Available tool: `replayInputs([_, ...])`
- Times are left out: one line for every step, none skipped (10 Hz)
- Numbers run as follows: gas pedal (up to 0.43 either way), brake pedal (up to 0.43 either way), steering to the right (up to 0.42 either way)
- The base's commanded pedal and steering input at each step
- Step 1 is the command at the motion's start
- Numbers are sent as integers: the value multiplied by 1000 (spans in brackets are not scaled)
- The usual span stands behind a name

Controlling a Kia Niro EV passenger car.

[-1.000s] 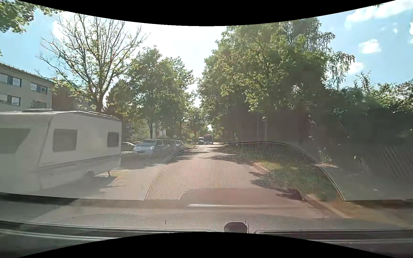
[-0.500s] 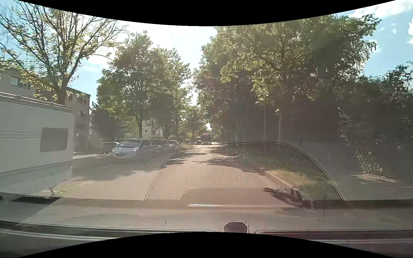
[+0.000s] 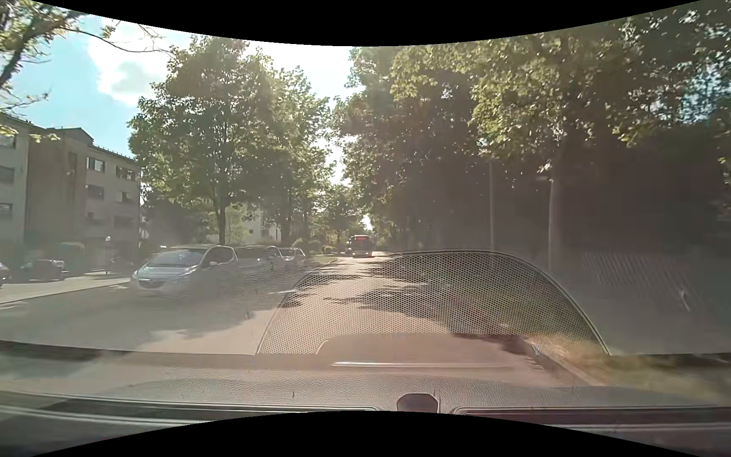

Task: Follow the waypoints while adhering to traffic rules and regulations

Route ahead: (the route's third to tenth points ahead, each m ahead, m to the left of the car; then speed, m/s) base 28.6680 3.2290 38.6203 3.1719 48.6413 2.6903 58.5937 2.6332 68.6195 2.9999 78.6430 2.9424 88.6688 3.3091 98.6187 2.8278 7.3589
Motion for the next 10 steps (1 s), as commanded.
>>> replayInputs([150, 6, -4])
replayInputs([138, 6, -4])
replayInputs([138, 6, -4])
replayInputs([130, 6, -4])
replayInputs([130, 6, -4])
replayInputs([118, 6, -4])
replayInputs([118, 6, -4])
replayInputs([118, 6, 2])
replayInputs([110, 6, 4])
replayInputs([98, 6, 4])
